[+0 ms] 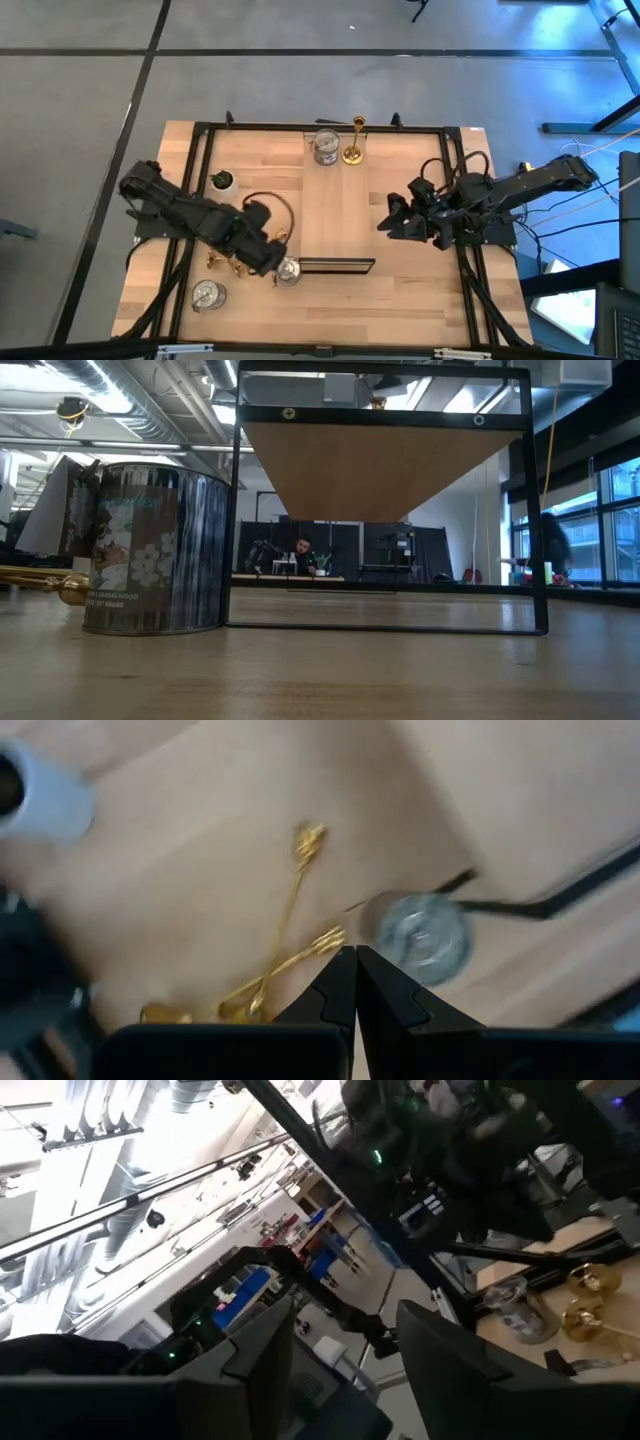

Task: Pick & Place candle stick holders
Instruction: Put the right gold candle holder on the shelf

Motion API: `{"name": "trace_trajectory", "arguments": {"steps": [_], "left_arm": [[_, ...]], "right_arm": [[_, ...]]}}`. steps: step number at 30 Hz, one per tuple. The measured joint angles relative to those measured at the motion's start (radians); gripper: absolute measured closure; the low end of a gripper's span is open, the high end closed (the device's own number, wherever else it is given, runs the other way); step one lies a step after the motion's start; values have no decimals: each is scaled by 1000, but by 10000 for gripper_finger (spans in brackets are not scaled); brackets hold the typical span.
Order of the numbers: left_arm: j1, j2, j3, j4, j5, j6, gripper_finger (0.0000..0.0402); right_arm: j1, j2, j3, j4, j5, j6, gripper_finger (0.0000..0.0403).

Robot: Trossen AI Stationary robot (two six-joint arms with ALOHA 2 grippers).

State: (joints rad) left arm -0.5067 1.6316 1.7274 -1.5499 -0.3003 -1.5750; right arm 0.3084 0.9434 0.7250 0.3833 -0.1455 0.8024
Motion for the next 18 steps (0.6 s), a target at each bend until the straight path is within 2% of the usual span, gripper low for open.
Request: {"name": "trace_trajectory", "arguments": {"steps": [5, 12, 16, 18], "left_arm": [[-57, -118, -268, 232, 68, -96, 400], [-60, -244, -621, 471, 137, -193, 400], [-24, -305, -775, 539, 144, -198, 400], [6, -324, -831, 612, 140, -111, 400]], "right_arm": [[0, -55, 0, -64, 62, -30, 222], [-2, -69, 0, -89, 68, -44, 222], [-2, -69, 0, -90, 67, -43, 222], [-2, -69, 0, -90, 67, -43, 222]]}}
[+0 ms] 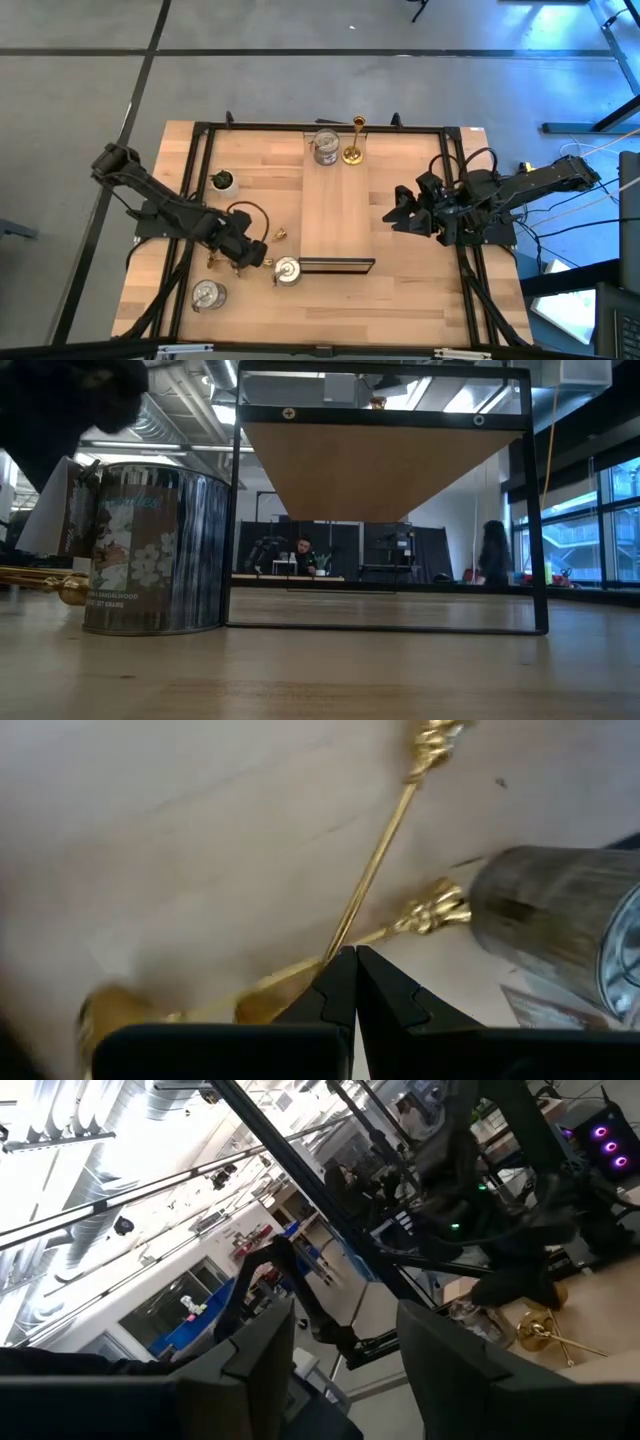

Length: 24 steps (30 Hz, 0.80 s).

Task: Pick & Place candle stick holders
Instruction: Put the right gold candle holder on the shelf

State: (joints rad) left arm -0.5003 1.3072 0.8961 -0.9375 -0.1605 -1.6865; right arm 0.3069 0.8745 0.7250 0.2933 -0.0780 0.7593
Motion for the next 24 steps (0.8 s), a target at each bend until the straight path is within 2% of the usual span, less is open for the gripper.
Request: {"name": "trace_trajectory", "arguments": {"steps": [2, 6, 10, 16, 24], "left_arm": [[35, -2, -34, 69, 19, 107, 400], [111, -2, -58, 92, 110, 293, 396], [188, -3, -59, 103, 184, 409, 369], [262, 30, -59, 163, 242, 451, 298], [250, 119, -59, 182, 249, 452, 227]], "right_arm": [[0, 0, 0, 0, 0, 0, 222], [0, 0, 0, -2, 0, 6, 222], [0, 0, 0, -7, -1, 18, 222], [1, 0, 0, -12, -4, 19, 222], [4, 0, 0, -28, -25, 22, 222]]}}
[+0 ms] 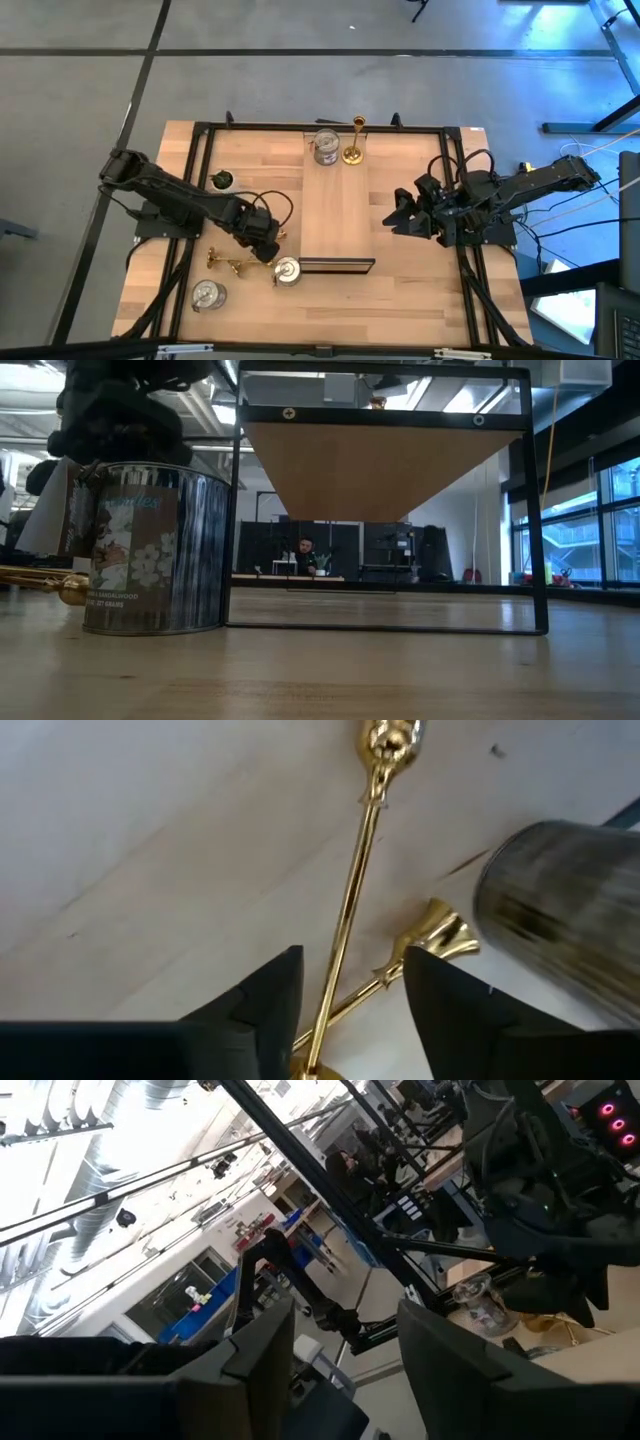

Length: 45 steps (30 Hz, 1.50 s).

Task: Pick & Place candle stick holders
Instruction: Put the right gold candle holder on the shelf

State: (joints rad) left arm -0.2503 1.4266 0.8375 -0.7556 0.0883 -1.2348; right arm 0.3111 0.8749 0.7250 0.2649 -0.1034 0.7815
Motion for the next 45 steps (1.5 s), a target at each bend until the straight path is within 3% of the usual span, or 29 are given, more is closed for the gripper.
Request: {"name": "trace_trajectory", "arguments": {"steps": [8, 17, 24, 30, 34, 40, 45], "left_arm": [[-35, 70, -1, 6, -6, 15, 213], [-57, 133, -1, 12, -10, 13, 239], [-57, 151, 0, 14, -15, -1, 290], [-57, 150, 0, 16, -5, -21, 385], [-64, 127, 8, 12, -22, -42, 389], [-85, 19, 75, -105, -216, -125, 389], [-97, -111, 166, -220, -563, -218, 389]], "right_arm": [[0, 0, 0, -19, -5, 0, 222], [0, 0, 0, -22, -5, 0, 222], [0, 0, 0, -22, -12, 0, 222], [0, 0, 0, -22, -16, 0, 221], [0, 0, 0, -22, -27, 0, 221], [0, -1, 0, -22, -29, 0, 221], [0, -1, 0, -22, -31, 0, 221]]}}
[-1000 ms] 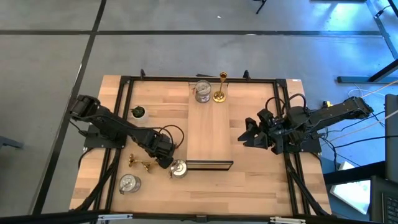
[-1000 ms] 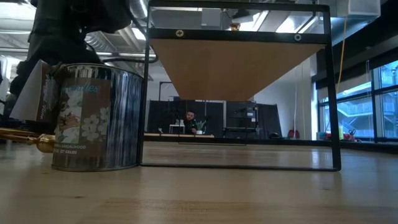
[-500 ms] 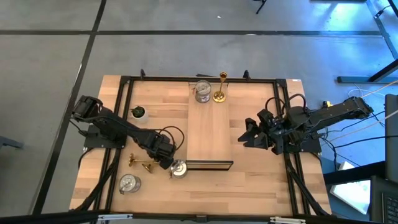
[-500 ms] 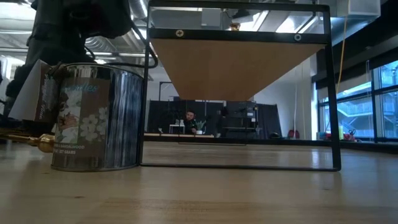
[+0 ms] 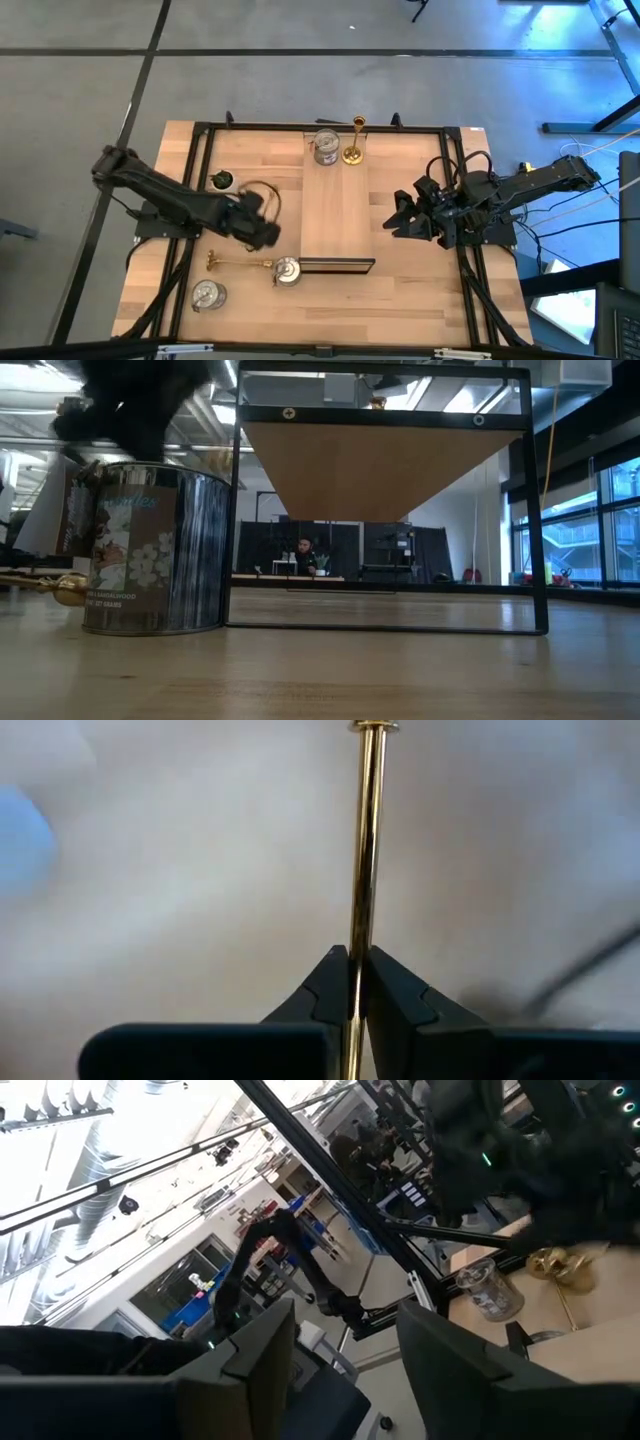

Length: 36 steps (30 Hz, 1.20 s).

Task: Pick & Place candle stick holders
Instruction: Put the right gold candle holder on the shelf

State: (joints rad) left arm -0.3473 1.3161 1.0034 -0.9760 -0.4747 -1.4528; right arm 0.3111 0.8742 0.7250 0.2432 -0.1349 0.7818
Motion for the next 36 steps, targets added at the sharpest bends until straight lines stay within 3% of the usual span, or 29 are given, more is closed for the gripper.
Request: {"name": "trace_trajectory", "arguments": {"steps": [4, 7, 10, 12, 16, 20, 22, 24, 28, 32, 36], "left_arm": [[-8, -103, 69, -1, -388, -41, 389], [-2, -165, 90, 83, -645, 20, 389], [25, -209, 90, 247, -769, 219, 389], [62, -219, 90, 356, -749, 442, 389], [176, -216, 90, 626, -547, 831, 389], [294, -170, 68, 928, -162, 1259, 389], [354, -147, 41, 1026, 37, 1326, 389], [398, -126, 15, 1074, 159, 1331, 389], [412, -101, -99, 1269, 163, 1337, 389], [339, -72, -257, 1639, -2, 1352, 389], [286, -36, -342, 1794, -18, 1517, 389]], "right_arm": [[0, 0, 0, 2, 0, 0, 221], [0, 0, 0, 3, 0, 0, 221], [-1, -8, 0, 4, 0, 0, 221], [-4, -11, 0, 9, 9, 0, 221], [-4, -13, 0, 7, 53, -2, 221], [-5, -13, 0, 9, 126, -1, 221], [-5, -20, 0, 10, 165, 5, 221], [-5, -31, 0, 18, 195, 7, 221], [-5, -47, 0, 13, 229, 7, 222], [-5, -60, 0, 18, 248, 50, 222], [-5, -61, 0, 21, 251, 76, 222]]}}
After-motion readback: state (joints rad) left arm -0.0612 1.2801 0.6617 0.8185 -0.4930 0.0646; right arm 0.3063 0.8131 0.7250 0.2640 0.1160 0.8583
